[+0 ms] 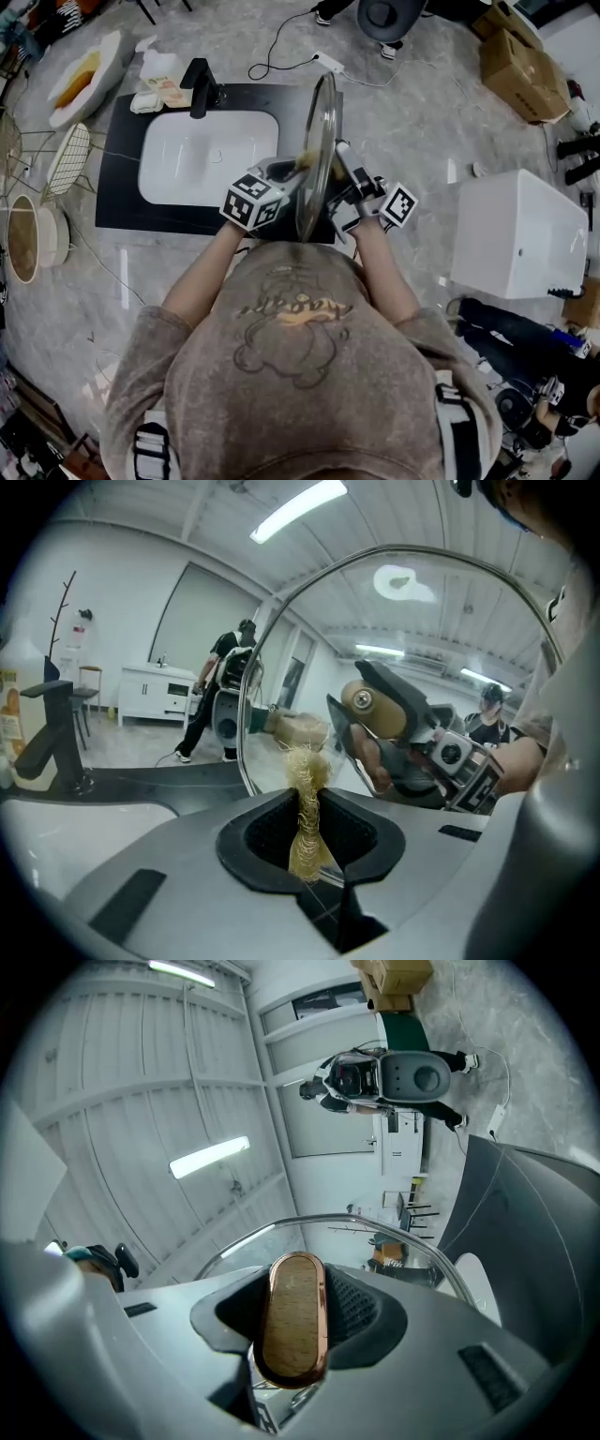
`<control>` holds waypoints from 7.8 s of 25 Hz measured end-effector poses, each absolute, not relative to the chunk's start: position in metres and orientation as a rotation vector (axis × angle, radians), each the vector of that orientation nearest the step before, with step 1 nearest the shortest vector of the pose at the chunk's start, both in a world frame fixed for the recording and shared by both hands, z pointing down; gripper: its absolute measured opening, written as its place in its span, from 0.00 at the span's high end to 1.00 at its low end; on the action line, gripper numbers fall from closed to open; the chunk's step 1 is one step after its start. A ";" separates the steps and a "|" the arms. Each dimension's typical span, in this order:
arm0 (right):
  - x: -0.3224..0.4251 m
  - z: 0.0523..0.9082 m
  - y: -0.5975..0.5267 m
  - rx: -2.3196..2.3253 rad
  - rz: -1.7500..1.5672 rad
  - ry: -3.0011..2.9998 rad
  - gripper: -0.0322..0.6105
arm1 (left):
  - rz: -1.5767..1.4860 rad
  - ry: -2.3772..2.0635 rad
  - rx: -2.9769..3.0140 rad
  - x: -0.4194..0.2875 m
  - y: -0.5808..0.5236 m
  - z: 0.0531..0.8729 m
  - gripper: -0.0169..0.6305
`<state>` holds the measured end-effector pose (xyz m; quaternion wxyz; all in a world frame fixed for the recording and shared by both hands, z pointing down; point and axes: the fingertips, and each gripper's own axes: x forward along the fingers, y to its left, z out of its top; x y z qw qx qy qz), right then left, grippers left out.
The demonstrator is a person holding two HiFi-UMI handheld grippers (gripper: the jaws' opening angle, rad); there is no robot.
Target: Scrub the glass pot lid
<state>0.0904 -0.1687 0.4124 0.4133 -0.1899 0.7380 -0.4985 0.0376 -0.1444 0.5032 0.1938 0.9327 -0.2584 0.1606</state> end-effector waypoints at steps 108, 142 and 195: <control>0.088 0.449 -0.152 -0.488 -1.315 1.802 0.68 | 0.037 -0.396 2.548 0.040 -0.159 0.363 0.86; 0.091 0.460 -0.157 -0.528 -1.318 1.823 0.68 | 0.203 -0.341 2.396 0.051 -0.140 0.448 0.86; 0.107 0.494 -0.169 -1.378 -1.013 2.668 0.68 | -0.288 -0.715 2.258 -0.078 -0.135 0.383 0.86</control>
